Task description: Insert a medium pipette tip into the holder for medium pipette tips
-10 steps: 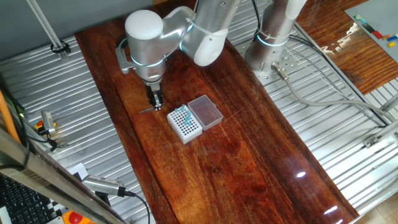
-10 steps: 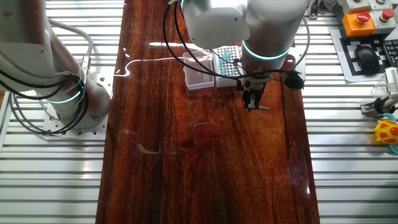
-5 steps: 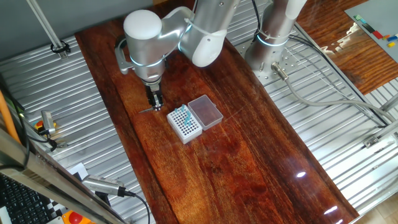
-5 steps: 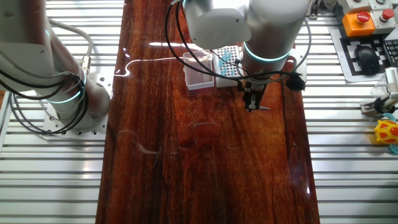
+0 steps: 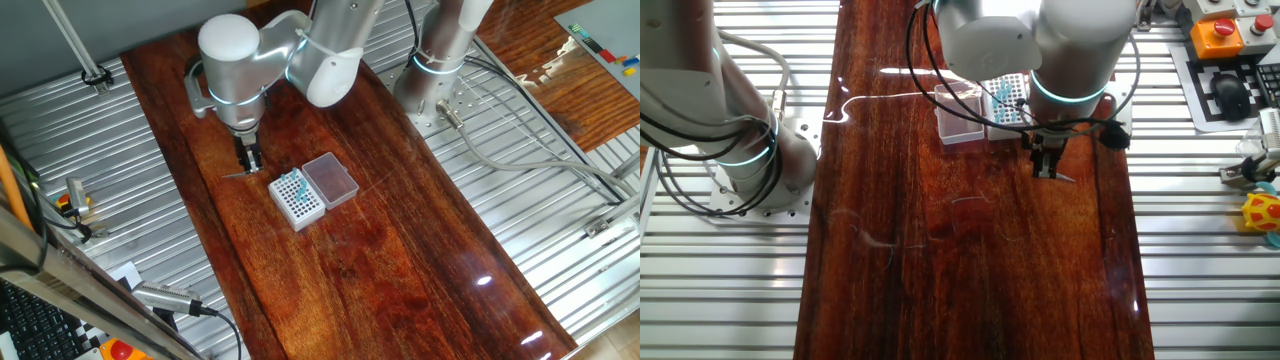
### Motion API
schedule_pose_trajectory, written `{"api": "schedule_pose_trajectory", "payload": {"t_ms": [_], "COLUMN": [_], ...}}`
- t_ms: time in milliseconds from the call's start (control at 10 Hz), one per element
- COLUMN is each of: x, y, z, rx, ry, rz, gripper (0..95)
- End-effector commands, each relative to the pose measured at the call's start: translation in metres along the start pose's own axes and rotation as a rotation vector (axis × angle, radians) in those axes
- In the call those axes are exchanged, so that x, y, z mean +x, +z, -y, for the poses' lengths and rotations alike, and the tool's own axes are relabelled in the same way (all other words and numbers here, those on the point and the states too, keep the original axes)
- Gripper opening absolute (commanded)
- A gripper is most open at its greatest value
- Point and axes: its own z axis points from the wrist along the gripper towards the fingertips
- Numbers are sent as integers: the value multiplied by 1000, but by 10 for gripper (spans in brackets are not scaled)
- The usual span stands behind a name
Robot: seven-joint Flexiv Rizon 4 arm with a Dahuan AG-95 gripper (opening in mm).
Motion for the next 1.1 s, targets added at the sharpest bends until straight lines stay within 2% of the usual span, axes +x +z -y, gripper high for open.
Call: {"api": "schedule_pose_trajectory", "payload": {"t_ms": [100, 200, 300, 600, 1100], "x": [-1, -1, -1, -2, -6], "y": [2, 2, -1, -2, 5], "z": [0, 0, 0, -1, 0], "rx": [1, 0, -1, 1, 5], "ry": [1, 1, 2, 10, 33], "rz": [3, 3, -2, 3, 8], "gripper": [0, 0, 190, 190, 190]}}
